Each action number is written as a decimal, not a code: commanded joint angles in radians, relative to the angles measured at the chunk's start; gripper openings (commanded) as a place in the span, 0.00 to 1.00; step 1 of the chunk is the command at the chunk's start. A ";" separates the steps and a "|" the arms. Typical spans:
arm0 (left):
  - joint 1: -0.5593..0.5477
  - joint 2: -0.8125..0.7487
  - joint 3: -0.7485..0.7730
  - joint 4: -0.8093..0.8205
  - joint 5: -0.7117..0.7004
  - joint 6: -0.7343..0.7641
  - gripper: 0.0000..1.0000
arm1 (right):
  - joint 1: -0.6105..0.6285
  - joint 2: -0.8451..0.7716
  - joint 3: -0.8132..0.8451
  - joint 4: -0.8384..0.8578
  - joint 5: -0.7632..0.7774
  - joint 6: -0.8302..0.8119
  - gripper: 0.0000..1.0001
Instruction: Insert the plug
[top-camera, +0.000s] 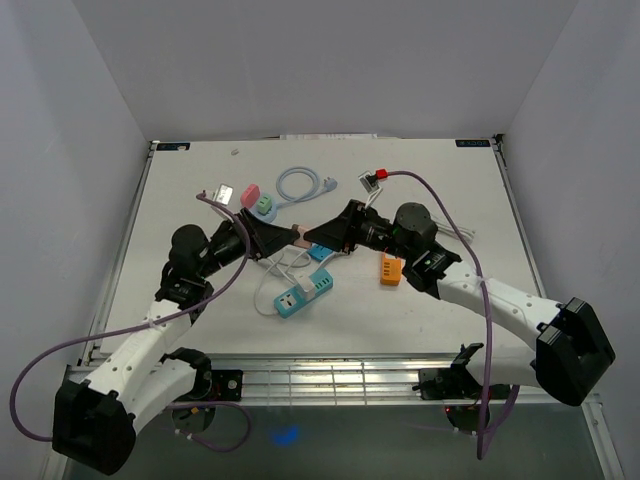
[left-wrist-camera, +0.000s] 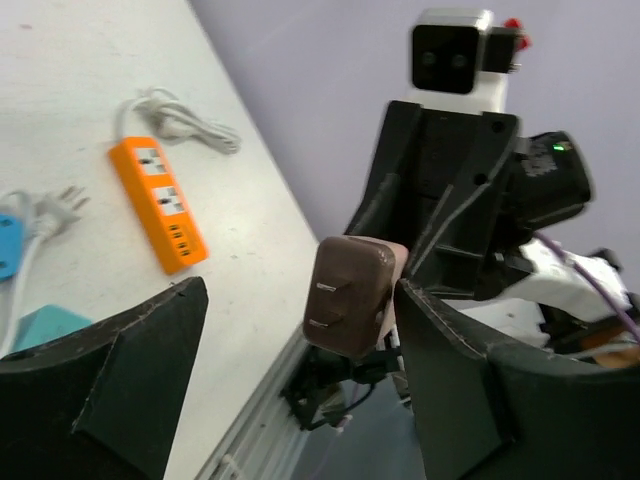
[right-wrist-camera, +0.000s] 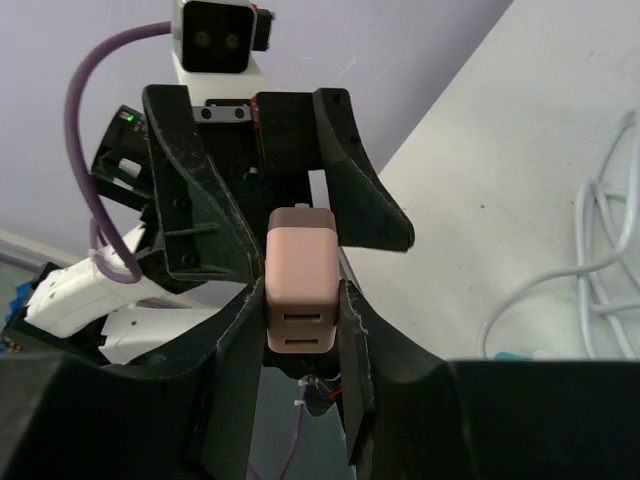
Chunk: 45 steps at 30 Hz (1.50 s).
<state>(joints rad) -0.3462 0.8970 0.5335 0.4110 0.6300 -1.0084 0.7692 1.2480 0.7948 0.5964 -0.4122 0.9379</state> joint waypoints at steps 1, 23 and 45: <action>0.009 -0.047 0.075 -0.313 -0.132 0.151 0.86 | 0.010 -0.042 0.079 -0.139 0.052 -0.085 0.08; 0.085 -0.066 0.227 -0.942 -0.605 0.223 0.93 | 0.145 0.375 0.770 -1.205 0.262 -0.588 0.08; 0.087 0.089 -0.041 -0.698 -0.392 0.218 0.51 | 0.122 0.137 0.390 -1.233 0.519 -0.395 0.08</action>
<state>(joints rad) -0.2581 0.9905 0.5068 -0.3412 0.2024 -0.8059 0.9016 1.3888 1.2213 -0.6540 0.0360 0.5034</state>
